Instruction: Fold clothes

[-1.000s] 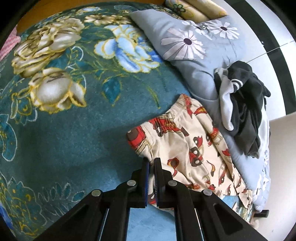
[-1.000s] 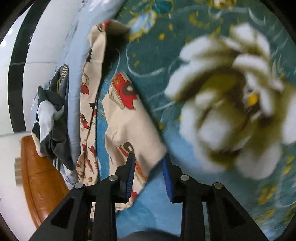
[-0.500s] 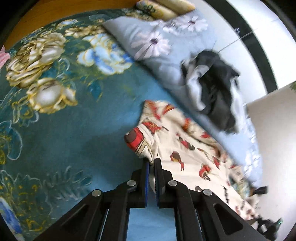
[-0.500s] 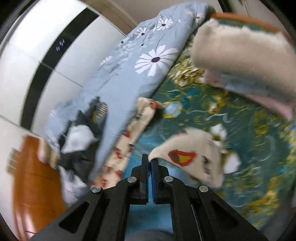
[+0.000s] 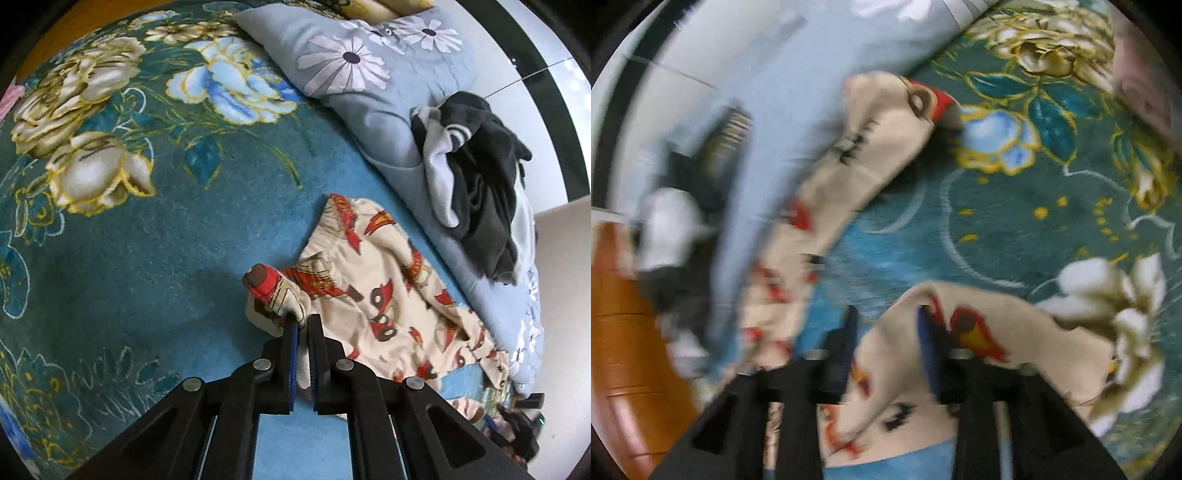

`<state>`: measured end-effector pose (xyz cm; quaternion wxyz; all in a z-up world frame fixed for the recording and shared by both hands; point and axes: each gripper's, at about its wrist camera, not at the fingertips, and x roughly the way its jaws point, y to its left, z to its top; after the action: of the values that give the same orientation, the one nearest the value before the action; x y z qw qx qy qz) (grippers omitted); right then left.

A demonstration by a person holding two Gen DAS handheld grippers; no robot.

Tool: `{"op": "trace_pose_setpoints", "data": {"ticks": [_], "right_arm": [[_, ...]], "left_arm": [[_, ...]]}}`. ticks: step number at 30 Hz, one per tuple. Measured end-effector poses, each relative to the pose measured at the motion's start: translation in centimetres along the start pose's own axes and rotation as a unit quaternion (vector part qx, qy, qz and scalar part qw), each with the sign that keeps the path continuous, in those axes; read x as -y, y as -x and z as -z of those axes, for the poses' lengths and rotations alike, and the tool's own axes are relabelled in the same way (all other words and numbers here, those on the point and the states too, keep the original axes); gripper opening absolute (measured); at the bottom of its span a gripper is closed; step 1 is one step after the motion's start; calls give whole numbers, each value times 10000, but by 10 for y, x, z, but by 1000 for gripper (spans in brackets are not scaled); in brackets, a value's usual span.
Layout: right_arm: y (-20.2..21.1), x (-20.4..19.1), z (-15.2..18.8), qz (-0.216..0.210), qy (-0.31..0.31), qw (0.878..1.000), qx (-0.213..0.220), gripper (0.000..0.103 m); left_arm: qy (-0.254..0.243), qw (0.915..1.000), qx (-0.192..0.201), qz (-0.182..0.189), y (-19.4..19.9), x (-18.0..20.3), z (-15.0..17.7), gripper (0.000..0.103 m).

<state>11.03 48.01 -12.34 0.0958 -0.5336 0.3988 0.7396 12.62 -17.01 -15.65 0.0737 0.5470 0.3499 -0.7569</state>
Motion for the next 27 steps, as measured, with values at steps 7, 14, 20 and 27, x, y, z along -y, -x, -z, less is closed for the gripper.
{"op": "trace_pose_setpoints", "data": {"ticks": [7, 14, 20, 27], "right_arm": [[79, 112, 43, 273, -705, 9931, 896, 41], [53, 82, 96, 910, 1353, 9858, 389, 48], [13, 55, 115, 1207, 2431, 9625, -10, 58], [18, 61, 126, 1526, 2471, 9569, 74, 35]], "left_arm": [[185, 9997, -66, -147, -15, -3, 3, 6], [-43, 9998, -26, -210, -11, 11, 7, 6], [4, 9997, -57, -223, -7, 6, 12, 6], [-24, 9994, -67, -339, -9, 7, 18, 6]]}}
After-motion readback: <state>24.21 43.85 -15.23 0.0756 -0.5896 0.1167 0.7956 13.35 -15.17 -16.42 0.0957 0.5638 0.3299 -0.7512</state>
